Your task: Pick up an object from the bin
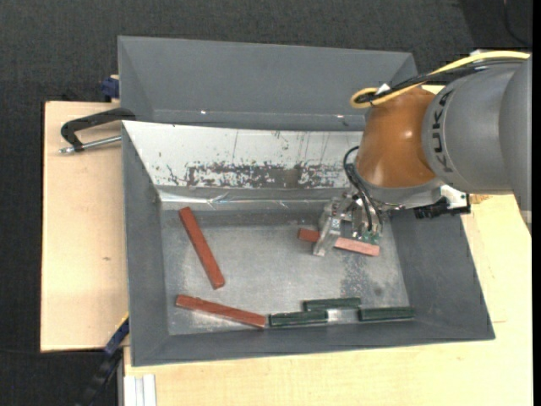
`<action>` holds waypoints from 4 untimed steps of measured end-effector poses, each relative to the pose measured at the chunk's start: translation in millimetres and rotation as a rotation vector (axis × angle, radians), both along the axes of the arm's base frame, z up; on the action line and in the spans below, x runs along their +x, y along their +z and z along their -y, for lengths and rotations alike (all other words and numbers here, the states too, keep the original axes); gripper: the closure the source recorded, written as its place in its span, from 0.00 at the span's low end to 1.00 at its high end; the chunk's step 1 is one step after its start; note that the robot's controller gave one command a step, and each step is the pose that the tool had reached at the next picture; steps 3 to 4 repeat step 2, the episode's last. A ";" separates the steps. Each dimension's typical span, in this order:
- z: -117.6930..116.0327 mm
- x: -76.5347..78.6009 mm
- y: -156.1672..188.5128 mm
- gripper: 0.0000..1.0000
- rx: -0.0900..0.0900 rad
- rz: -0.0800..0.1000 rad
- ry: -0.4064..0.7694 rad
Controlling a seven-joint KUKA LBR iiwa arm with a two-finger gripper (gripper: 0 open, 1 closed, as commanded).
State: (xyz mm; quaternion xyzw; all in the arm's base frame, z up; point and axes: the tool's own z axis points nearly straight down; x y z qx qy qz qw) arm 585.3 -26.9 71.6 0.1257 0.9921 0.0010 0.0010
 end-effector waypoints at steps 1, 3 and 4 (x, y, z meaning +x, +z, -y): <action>0.2 0.0 0.0 1.00 0.000 0.000 -0.001; -21.8 -1.2 170.5 1.00 -0.001 0.010 0.050; -21.8 -1.2 170.5 1.00 -0.001 0.010 0.050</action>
Offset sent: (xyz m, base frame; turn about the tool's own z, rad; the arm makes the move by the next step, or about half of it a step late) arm -0.0039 0.0206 0.1659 -0.0481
